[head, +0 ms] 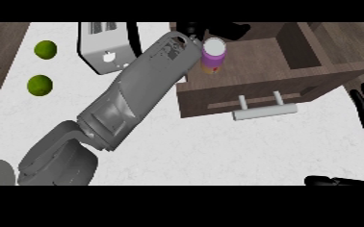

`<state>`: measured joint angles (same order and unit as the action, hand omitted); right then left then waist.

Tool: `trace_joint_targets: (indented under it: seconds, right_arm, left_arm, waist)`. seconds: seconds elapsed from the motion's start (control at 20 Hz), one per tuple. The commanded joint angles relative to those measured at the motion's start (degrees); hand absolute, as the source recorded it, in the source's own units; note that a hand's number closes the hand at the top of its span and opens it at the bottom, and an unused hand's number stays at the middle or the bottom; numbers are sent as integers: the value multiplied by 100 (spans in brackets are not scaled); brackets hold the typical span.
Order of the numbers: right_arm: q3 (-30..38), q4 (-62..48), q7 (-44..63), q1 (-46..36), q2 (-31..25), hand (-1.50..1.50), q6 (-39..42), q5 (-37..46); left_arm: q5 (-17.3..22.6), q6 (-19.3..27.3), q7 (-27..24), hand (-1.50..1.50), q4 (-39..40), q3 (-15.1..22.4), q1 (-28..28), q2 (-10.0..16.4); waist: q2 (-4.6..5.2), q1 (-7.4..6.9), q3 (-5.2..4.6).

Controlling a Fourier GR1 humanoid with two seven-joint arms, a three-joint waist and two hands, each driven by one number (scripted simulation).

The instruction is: Pick up the can, place it into the drawer and close the drawer

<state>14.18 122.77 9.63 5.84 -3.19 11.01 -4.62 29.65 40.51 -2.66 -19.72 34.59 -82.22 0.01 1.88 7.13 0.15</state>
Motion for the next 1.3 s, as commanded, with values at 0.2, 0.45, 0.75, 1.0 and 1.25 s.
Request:
trace_joint_targets:
  seconds: [0.2, 0.45, 0.75, 1.0, 1.25]
  right_arm:
    - [30, -253, -45, -332, -88, -150, -8, -25]
    - [25, -8, -536, -66, -272, -150, 54, 622]
    - [-306, 348, -601, -263, -635, -150, 116, 1458]
    - [-556, 368, -765, -410, -709, -150, -25, 2166]
    - [-1052, 299, -901, -433, -967, -150, -134, 3425]
  left_arm:
    - [228, 430, -25, -150, -169, 231, -30, -1]
    - [493, 489, -83, -150, -84, 55, -68, -1]
    - [786, 535, -191, -150, -298, 98, 62, -1]
    - [1085, 636, -449, -150, -657, 91, 256, -1]
    - [1091, 745, -598, -150, -516, -1, -19, -1]
  waist:
    - [-9, 9, 3]
    - [11, 47, 3]
    - [-13, -40, -6]
    - [-63, -210, -9]
    - [-93, -370, -12]
